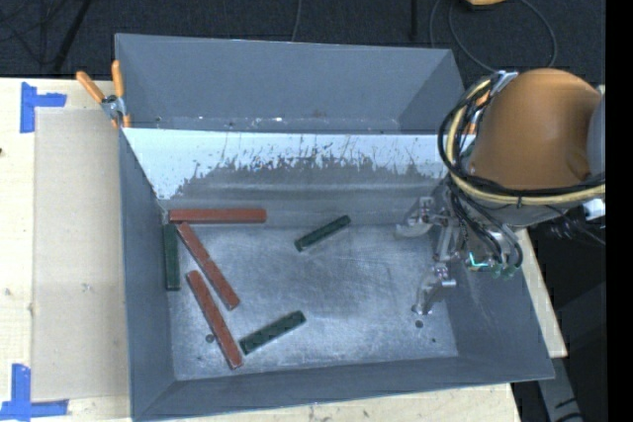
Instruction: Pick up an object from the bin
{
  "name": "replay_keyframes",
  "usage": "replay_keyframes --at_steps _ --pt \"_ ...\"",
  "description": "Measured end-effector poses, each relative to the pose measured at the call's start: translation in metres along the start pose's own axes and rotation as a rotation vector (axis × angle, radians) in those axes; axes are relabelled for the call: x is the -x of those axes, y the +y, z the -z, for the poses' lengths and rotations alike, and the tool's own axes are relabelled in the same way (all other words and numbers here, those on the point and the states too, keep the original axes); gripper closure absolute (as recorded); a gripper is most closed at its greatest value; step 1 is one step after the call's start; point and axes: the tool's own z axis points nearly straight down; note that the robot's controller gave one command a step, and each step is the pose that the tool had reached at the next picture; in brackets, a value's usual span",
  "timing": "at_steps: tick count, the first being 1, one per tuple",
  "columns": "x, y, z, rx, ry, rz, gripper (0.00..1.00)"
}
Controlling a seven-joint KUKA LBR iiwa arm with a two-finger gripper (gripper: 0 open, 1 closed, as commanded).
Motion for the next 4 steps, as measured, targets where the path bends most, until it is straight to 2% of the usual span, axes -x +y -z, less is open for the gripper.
replay_keyframes --at_steps 2,3,4 --pt "0.002 0.000 0.003 -0.001 -0.008 0.002 0.00" --pt "0.035 0.010 -0.007 0.000 -0.011 0.076 0.00" --pt "0.017 0.048 -0.036 -0.003 -0.012 0.119 0.00"
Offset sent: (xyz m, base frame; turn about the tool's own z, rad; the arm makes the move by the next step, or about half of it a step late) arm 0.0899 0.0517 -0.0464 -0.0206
